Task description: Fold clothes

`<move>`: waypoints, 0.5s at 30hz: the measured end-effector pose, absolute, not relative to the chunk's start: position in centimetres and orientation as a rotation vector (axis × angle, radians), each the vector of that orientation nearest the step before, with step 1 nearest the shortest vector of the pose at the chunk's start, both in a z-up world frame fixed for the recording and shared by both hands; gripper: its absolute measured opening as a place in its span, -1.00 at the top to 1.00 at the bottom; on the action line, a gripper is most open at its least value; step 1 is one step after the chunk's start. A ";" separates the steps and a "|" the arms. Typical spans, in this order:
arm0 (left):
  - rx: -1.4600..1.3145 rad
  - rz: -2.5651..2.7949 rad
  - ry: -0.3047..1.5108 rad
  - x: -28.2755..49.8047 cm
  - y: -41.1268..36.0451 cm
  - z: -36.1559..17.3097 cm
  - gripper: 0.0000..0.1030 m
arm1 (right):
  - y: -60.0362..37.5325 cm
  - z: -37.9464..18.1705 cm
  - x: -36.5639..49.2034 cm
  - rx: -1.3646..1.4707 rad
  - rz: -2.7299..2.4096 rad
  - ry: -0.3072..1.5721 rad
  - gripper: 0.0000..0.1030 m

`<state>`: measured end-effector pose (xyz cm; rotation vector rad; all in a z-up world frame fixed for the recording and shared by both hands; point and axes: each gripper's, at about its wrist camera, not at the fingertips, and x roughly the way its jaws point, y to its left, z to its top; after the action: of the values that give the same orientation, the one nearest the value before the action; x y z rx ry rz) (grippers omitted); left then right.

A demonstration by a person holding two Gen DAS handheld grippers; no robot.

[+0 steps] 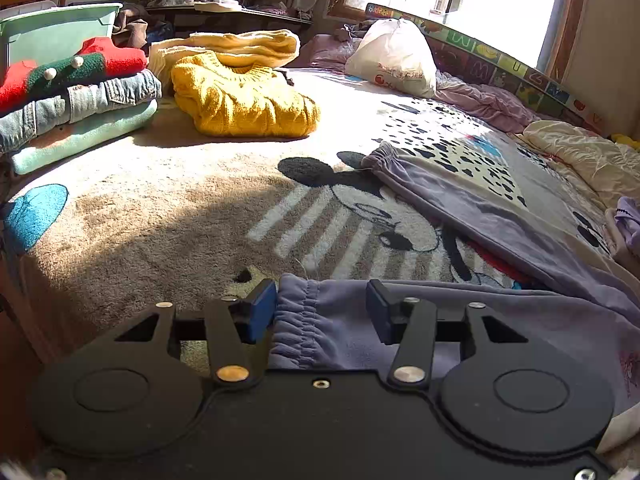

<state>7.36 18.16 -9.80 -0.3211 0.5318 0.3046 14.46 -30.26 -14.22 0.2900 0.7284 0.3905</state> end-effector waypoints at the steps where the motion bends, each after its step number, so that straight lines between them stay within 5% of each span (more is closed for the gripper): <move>1: -0.305 0.291 0.497 6.7 18.2 -8.7 0.05 | -30.6 -13.8 14.2 0.287 0.396 0.721 0.02; 9: 0.025 0.182 0.427 4.0 16.4 -4.2 0.00 | -32.9 -8.9 12.0 -0.028 0.427 0.608 0.02; 15: 0.534 0.127 0.501 1.1 13.7 -8.4 -0.01 | -31.8 -8.8 11.1 -0.497 0.459 0.538 0.02</move>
<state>1.14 13.72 -8.40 0.5338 0.5007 0.1274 11.06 -31.76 -8.82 -0.4971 0.5377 0.4593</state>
